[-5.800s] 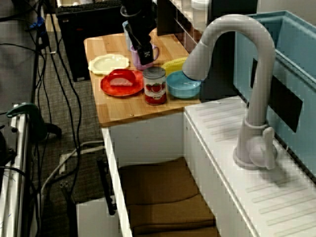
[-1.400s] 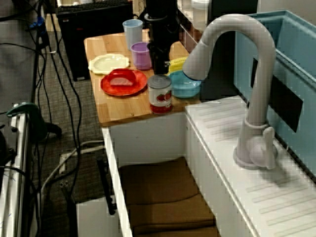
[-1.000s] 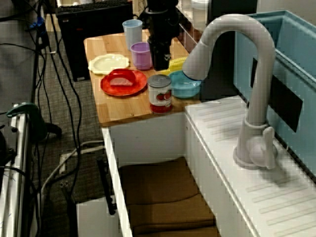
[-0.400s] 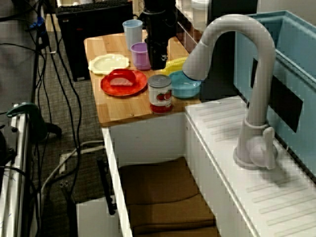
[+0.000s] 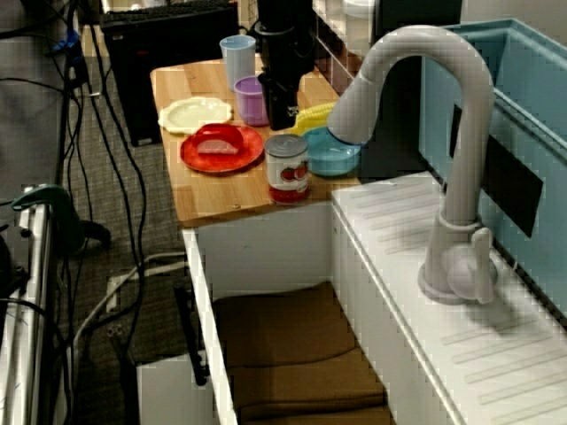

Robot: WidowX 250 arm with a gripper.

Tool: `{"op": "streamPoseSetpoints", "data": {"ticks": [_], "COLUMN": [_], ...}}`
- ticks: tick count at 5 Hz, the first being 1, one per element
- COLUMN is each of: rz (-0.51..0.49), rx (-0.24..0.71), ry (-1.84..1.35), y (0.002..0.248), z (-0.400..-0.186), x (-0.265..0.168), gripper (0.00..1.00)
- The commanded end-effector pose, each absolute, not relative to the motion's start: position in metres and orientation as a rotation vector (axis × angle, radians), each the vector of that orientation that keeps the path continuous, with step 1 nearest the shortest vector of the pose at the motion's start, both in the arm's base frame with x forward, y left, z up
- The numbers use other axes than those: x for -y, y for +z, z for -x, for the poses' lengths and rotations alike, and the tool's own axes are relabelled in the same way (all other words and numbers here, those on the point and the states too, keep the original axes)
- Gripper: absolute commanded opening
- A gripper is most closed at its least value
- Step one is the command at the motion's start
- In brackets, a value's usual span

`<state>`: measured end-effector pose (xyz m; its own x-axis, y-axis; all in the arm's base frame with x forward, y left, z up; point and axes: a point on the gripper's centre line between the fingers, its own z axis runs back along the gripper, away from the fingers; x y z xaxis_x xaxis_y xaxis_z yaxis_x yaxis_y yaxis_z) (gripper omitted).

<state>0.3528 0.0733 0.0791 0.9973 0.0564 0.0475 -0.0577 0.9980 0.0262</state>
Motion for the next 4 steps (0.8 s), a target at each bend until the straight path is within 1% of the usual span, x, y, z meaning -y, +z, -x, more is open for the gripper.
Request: {"op": "streamPoseSetpoints", "data": {"ticks": [1, 2, 3, 4], "rz": [0.035, 0.139, 0.238, 0.257], "rx": [0.032, -0.031, -0.075, -0.068], "ry": [0.012, -0.018, -0.043, -0.058], "y": [0.101, 0.098, 0.098, 0.101], "z": [-0.369, -0.366, -0.362, -0.351], "x": [-0.069, -0.063, -0.061, -0.057], "gripper": [0.0, 0.0, 0.0, 0.0]}}
